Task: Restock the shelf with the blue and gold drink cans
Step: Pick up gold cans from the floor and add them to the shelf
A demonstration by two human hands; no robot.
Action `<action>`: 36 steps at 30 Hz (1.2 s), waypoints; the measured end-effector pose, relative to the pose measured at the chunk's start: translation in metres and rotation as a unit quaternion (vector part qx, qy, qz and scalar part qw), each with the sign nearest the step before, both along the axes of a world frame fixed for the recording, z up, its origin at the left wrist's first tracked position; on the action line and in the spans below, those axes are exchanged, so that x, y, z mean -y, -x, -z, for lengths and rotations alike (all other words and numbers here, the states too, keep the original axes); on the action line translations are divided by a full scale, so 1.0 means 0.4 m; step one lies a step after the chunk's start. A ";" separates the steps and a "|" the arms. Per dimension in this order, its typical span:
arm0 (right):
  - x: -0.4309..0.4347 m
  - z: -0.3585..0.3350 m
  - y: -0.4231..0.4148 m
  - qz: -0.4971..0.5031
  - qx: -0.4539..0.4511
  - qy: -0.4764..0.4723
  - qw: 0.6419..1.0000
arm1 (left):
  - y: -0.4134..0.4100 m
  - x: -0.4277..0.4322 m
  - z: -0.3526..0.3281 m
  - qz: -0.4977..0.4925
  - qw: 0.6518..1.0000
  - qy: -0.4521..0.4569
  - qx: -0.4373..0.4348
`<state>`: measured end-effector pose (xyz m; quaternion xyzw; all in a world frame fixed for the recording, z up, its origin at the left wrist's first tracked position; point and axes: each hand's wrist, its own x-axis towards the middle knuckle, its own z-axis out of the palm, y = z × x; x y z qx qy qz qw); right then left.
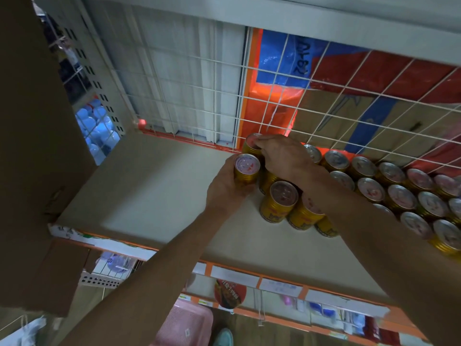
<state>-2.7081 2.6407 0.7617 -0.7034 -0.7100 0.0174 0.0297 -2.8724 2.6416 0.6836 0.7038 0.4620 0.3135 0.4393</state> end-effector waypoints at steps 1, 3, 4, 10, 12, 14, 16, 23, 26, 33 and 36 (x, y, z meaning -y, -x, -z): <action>0.004 -0.001 -0.006 0.000 -0.004 0.006 1.000 | -0.007 0.002 -0.004 0.006 1.000 0.003 -0.001; 0.011 -0.001 -0.020 -0.002 -0.005 0.016 1.000 | -0.021 0.005 -0.007 0.010 1.000 0.007 -0.005; 0.015 0.000 -0.026 -0.004 -0.010 0.019 1.000 | -0.027 0.006 -0.007 0.009 1.000 0.007 -0.008; 0.025 0.000 -0.036 -0.022 -0.035 0.017 0.999 | -0.036 0.001 0.006 0.042 0.999 0.011 0.001; 0.028 0.003 -0.033 -0.015 -0.038 0.003 0.999 | -0.028 0.000 0.012 0.050 0.999 0.013 -0.002; 0.032 0.004 -0.032 -0.013 -0.037 -0.008 0.999 | -0.023 0.001 0.021 0.040 0.999 0.022 -0.009; 0.037 0.003 -0.032 -0.014 -0.040 -0.014 0.999 | -0.021 0.001 0.026 0.033 0.999 0.034 -0.010; 0.038 0.015 -0.028 -0.005 -0.045 -0.013 0.999 | -0.013 -0.020 0.014 0.091 0.994 0.059 -0.003; 0.039 0.009 -0.018 -0.005 -0.027 -0.012 1.000 | -0.016 -0.021 0.017 0.097 0.993 0.067 0.019; 0.042 -0.007 0.002 -0.013 0.040 0.017 0.999 | -0.021 -0.029 0.029 0.086 0.994 0.060 0.033; 0.051 -0.002 0.005 -0.004 0.028 0.008 1.000 | -0.019 -0.028 0.029 0.092 0.993 0.062 0.028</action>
